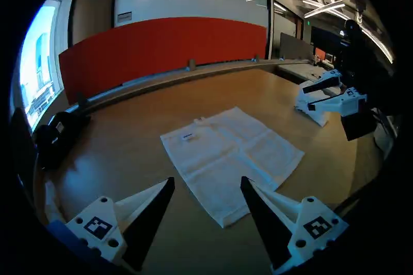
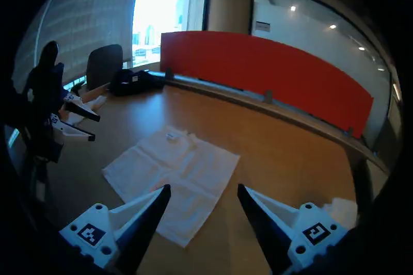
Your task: Fold towel
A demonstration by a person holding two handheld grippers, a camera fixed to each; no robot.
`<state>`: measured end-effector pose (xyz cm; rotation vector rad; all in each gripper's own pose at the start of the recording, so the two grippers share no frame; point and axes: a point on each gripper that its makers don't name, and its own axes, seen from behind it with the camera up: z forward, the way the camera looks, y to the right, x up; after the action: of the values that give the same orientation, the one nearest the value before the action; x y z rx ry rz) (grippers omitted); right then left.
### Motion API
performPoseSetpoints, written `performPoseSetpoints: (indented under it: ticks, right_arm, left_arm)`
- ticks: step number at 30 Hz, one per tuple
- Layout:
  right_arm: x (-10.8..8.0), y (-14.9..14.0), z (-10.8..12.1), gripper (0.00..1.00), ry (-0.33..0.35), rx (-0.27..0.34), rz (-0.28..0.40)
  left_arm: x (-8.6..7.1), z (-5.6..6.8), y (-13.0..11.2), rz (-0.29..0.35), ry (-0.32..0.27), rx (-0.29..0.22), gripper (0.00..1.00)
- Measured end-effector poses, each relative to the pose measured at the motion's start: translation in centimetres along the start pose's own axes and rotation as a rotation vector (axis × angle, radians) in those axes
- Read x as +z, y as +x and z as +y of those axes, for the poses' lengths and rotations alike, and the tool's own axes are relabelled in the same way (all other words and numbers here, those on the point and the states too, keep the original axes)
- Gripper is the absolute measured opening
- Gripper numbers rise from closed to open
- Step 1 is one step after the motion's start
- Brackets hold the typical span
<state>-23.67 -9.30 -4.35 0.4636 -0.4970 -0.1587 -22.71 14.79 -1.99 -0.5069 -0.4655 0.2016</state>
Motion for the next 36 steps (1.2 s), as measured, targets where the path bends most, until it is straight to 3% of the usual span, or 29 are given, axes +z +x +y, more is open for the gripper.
performPoseSetpoints:
  ticks: [14, 23, 36]
  right_arm:
    - [1.9, -5.4, -1.3, 1.00, 0.031, -0.002, -0.093]
    - [2.5, -8.0, -1.8, 1.00, 0.054, 0.004, -0.142]
    - [2.9, -11.6, -3.0, 1.00, 0.083, -0.003, -0.204]
  left_arm:
    - [2.2, 0.8, -4.1, -0.082, -0.025, 0.008, 0.95]
    - [3.6, 2.1, -6.6, -0.134, -0.053, 0.027, 0.95]
    - [4.7, 2.7, -8.8, -0.190, -0.070, 0.003, 0.95]
